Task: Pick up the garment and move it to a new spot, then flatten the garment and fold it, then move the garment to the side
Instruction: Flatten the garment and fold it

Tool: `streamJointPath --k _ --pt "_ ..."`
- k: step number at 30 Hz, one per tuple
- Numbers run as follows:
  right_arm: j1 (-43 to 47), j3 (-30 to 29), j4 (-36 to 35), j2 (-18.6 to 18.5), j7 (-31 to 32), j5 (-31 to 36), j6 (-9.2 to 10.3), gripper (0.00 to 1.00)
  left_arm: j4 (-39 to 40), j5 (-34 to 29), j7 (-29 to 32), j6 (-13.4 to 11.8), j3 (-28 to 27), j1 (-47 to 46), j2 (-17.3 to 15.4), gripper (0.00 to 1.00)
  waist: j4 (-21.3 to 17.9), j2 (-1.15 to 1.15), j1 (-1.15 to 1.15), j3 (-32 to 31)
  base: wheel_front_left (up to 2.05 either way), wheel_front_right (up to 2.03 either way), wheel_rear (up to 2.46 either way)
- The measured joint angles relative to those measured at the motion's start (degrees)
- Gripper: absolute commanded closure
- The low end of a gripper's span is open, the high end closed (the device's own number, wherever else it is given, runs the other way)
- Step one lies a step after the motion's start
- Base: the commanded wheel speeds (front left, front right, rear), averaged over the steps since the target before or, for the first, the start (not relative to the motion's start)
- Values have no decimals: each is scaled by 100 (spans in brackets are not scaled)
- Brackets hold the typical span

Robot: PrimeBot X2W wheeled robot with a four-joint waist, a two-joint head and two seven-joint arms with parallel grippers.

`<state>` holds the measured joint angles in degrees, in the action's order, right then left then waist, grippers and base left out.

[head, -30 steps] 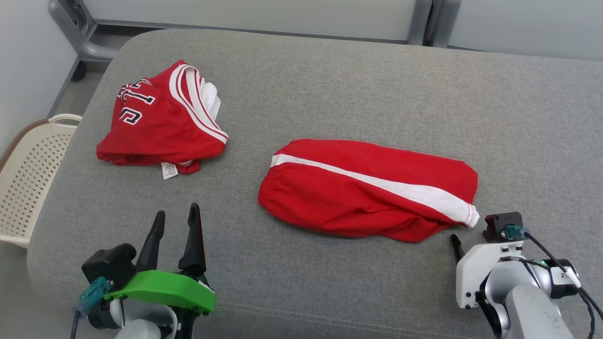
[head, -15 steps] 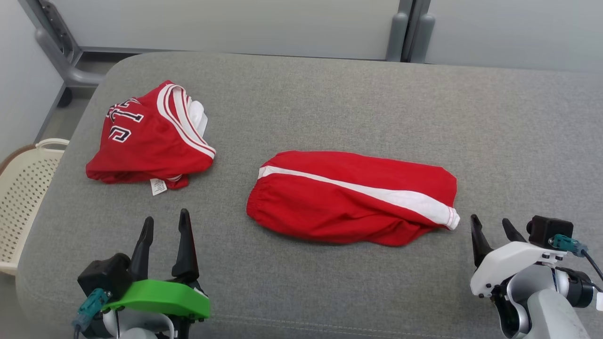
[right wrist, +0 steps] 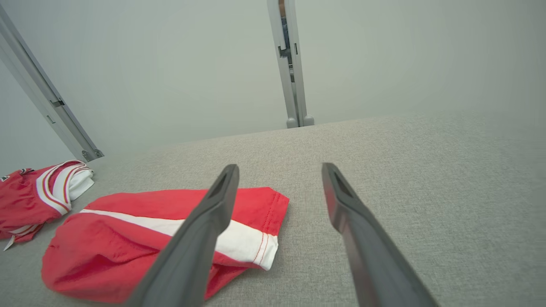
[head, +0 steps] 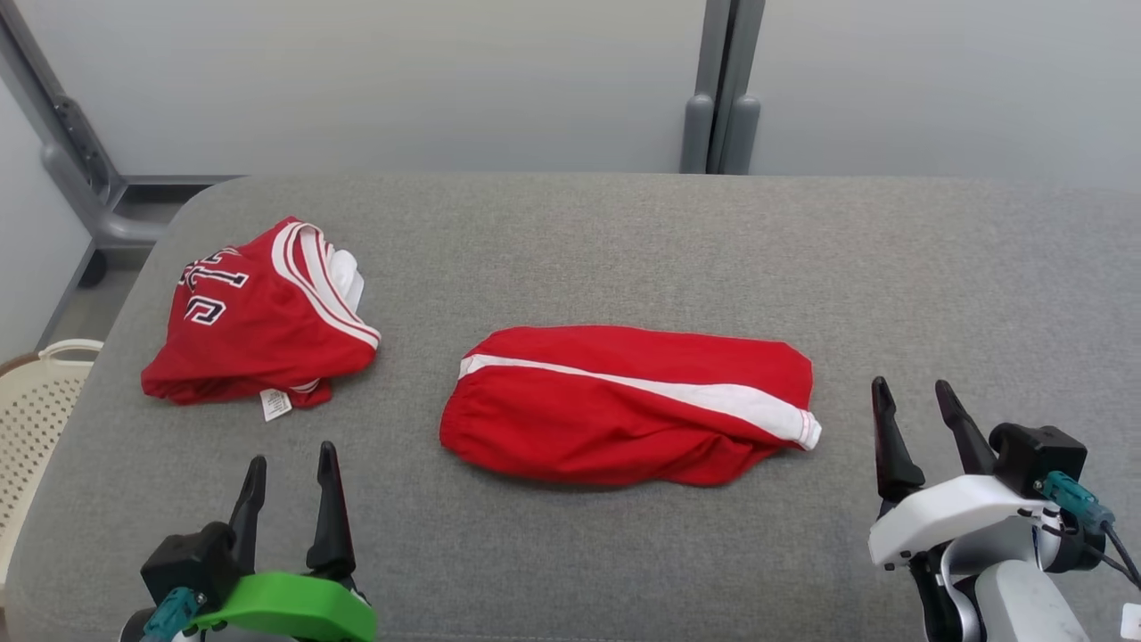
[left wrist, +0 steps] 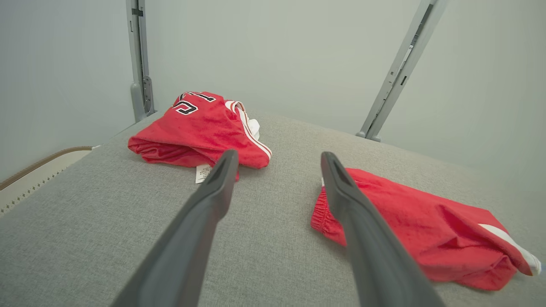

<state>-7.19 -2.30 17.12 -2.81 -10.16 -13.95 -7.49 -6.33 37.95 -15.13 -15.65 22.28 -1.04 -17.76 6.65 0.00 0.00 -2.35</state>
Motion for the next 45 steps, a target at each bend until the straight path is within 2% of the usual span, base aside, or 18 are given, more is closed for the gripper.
streamJointPath --k 9,17,45 --pt "273 178 -287 3 158 58 0 0 9 -75 420 -179 70 207 -268 0 -321 0 0 -182 0 0 0" --pt "428 220 -396 3 358 148 0 0 73 -18 497 -304 1 295 -316 0 -482 0 0 -233 0 0 0" --pt "436 303 -280 3 401 -18 0 0 45 90 606 -352 65 333 -318 0 -474 0 0 -45 0 0 0"
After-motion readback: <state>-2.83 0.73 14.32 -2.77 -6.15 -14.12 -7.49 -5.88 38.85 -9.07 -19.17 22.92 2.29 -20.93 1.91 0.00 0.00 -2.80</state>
